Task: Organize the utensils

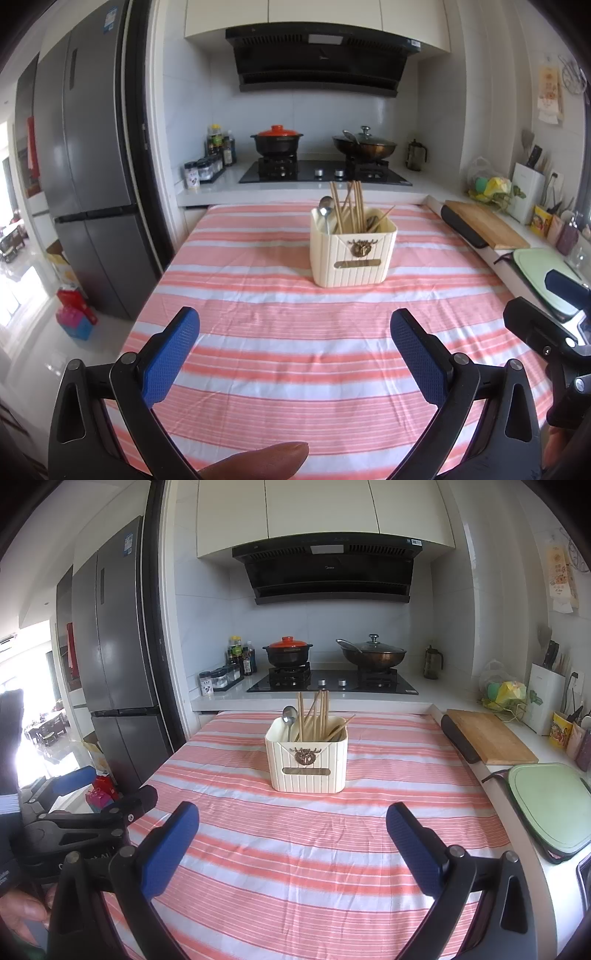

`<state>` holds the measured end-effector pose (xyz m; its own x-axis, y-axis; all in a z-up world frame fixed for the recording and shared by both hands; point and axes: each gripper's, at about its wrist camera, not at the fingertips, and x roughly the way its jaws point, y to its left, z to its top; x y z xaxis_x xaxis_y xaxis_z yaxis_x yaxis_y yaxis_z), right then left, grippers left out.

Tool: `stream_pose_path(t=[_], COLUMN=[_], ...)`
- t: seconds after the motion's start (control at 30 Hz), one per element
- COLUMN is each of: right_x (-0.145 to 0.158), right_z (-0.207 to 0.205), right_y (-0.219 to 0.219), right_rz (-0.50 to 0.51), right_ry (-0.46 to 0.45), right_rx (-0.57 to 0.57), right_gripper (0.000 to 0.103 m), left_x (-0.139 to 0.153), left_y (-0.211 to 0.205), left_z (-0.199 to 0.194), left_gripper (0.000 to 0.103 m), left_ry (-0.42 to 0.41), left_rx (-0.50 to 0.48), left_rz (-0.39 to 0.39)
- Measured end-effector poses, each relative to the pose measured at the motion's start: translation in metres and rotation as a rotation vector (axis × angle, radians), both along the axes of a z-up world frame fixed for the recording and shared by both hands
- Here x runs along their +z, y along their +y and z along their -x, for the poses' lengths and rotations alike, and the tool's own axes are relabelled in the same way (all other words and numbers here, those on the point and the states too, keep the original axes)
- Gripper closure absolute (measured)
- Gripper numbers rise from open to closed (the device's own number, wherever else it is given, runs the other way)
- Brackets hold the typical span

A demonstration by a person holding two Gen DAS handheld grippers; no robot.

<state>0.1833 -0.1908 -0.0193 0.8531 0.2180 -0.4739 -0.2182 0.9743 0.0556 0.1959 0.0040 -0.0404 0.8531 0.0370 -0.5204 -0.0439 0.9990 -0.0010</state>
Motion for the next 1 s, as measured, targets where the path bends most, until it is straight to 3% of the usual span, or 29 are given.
stream_pose_path(t=[1.0], right_x=[-0.0014], right_z=[0.0012], right_y=[-0.005], right_rz=[0.001], right_ry=[0.01], right_rx=[0.0], right_gripper=[0.0], left_x=[-0.0011], left_y=[-0.0027], left_z=[-0.0005], left_gripper=[0.0], left_ry=[0.011], left_rx=[-0.008], left_rz=[0.024])
